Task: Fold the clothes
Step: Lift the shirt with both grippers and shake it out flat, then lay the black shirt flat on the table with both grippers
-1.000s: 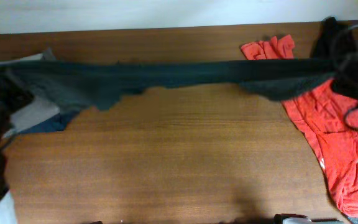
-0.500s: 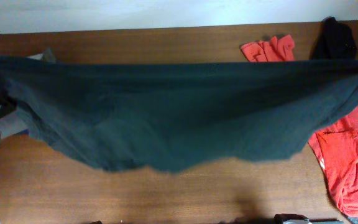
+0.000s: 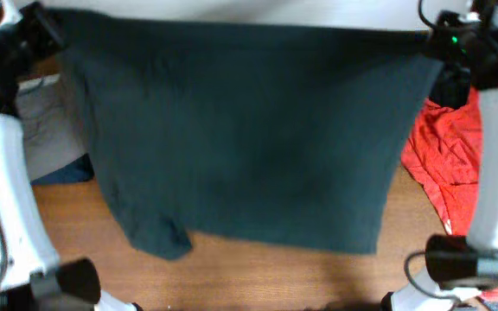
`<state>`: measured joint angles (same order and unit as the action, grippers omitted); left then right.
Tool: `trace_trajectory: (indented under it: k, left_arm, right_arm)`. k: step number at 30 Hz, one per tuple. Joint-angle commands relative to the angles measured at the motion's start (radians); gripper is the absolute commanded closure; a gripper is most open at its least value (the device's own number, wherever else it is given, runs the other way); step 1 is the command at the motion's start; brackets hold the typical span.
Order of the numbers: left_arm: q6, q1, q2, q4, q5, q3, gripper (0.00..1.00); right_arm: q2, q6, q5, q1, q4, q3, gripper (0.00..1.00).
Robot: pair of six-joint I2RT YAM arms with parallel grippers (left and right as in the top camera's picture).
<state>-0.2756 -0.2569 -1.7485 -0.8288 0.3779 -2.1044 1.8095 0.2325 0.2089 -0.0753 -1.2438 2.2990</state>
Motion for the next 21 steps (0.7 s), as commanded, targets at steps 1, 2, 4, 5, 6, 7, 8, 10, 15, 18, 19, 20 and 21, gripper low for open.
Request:
trace_trajectory:
  k: [1, 2, 4, 5, 6, 7, 8, 10, 15, 18, 19, 20, 21]
  left_arm:
    - [0.016, -0.011, -0.006, 0.146, 0.082, -0.014, 1.0]
    - [0.016, -0.011, -0.003, 0.175, 0.082, -0.026, 1.0]
    - [0.022, -0.015, -0.002, 0.201, 0.078, -0.086, 1.0]
    - [0.035, -0.02, -0.002, 0.2, 0.078, -0.132, 1.0]
    - [0.041, -0.027, -0.002, 0.195, 0.078, -0.179, 1.0]
    - [0.042, -0.034, -0.002, 0.184, 0.079, -0.216, 1.0]
    - [0.042, -0.045, -0.002, 0.159, 0.079, -0.265, 1.0]
    - [0.053, -0.058, -0.002, 0.041, 0.079, -0.346, 1.0]
    - [0.168, -0.025, -0.022, -0.387, 0.078, -0.317, 1.0]
    - [0.256, 0.005, -0.054, -0.536, 0.077, -0.255, 1.0]
    - [0.288, 0.018, -0.069, -0.576, 0.074, -0.221, 1.0]
    - [0.302, 0.027, -0.079, -0.597, 0.066, -0.192, 1.0]
    - [0.316, 0.035, -0.093, -0.617, 0.058, -0.145, 1.0]
  right_arm:
    - [-0.019, 0.007, 0.069, -0.012, 0.061, 0.021, 0.96]
    - [-0.026, 0.017, 0.09, -0.012, 0.072, 0.04, 0.96]
    - [-0.043, 0.02, 0.117, -0.012, 0.087, 0.097, 0.96]
    - [-0.048, 0.019, 0.127, -0.012, 0.089, 0.122, 0.96]
    - [-0.056, 0.018, 0.149, -0.012, 0.084, 0.175, 0.96]
    - [-0.059, 0.012, 0.156, -0.012, 0.079, 0.201, 0.96]
    - [-0.061, 0.007, 0.156, -0.012, 0.071, 0.224, 0.96]
    - [-0.061, 0.007, 0.155, -0.012, 0.014, 0.267, 0.96]
    - [-0.027, 0.011, 0.151, -0.012, -0.269, 0.202, 0.96]
    - [-0.012, 0.012, 0.15, -0.012, -0.34, 0.116, 0.96]
    - [-0.011, 0.012, 0.143, -0.012, -0.354, 0.07, 0.96]
    - [-0.011, 0.012, 0.136, -0.012, -0.36, 0.037, 0.96]
    - [-0.011, 0.012, 0.116, -0.012, -0.368, -0.02, 0.96]
